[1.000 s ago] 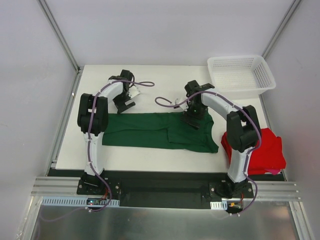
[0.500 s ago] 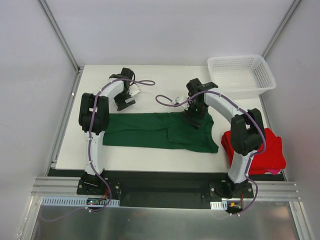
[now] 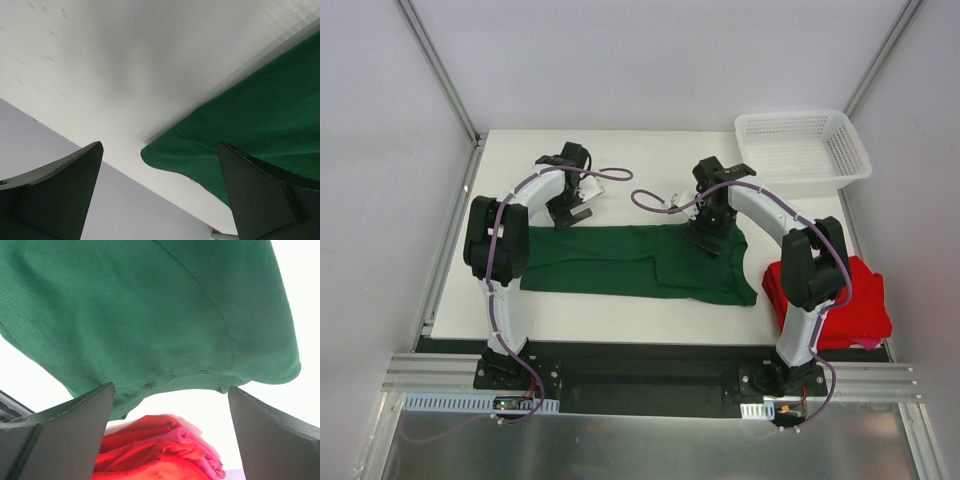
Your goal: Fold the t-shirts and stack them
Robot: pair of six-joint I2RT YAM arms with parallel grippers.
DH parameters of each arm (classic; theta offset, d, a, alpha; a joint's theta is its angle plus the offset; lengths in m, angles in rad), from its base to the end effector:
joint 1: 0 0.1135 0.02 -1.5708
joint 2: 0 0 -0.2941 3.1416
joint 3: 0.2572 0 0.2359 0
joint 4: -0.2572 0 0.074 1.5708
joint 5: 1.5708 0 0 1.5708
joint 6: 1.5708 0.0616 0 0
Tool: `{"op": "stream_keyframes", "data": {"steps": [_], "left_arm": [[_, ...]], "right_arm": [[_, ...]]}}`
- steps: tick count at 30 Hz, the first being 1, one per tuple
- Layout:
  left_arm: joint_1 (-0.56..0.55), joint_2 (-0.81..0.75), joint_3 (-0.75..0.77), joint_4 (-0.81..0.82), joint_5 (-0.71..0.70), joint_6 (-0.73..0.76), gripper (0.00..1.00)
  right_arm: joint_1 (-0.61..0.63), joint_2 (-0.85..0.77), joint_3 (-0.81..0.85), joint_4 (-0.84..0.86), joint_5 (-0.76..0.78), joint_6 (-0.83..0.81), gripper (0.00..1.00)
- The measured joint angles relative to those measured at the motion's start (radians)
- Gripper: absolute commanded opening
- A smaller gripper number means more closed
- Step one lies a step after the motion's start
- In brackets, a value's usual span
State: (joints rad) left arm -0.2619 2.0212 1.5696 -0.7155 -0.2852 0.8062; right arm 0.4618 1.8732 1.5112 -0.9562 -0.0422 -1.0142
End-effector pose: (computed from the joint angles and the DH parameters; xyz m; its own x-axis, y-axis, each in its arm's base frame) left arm 0.4215 -0.0951 0.2103 -0.5126 0.8544 -0.0852 0.7391 0.4896 0.4626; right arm 0.3355 0.1699 0.2383 -0.0720 -0.9834 -0.1667 -0.9762 0.1038 -0.1906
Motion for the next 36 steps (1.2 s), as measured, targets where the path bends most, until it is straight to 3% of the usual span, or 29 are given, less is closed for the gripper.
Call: {"op": "stream_keyframes", "data": {"steps": [14,26,36], "left_arm": [[0.001,0.052,-0.036,0.002,0.020,-0.013,0.99],[0.009,0.137,0.074,-0.021,-0.034,0.025,0.99],[0.044,0.135,0.069,0.014,-0.057,0.049,0.99]], "right_arm": [[0.000,0.002,0.005,-0.002,0.001,0.000,1.00],[-0.003,0.002,0.000,0.000,0.006,-0.016,1.00],[-0.011,-0.025,-0.146,0.135,0.003,-0.053,1.00]]}}
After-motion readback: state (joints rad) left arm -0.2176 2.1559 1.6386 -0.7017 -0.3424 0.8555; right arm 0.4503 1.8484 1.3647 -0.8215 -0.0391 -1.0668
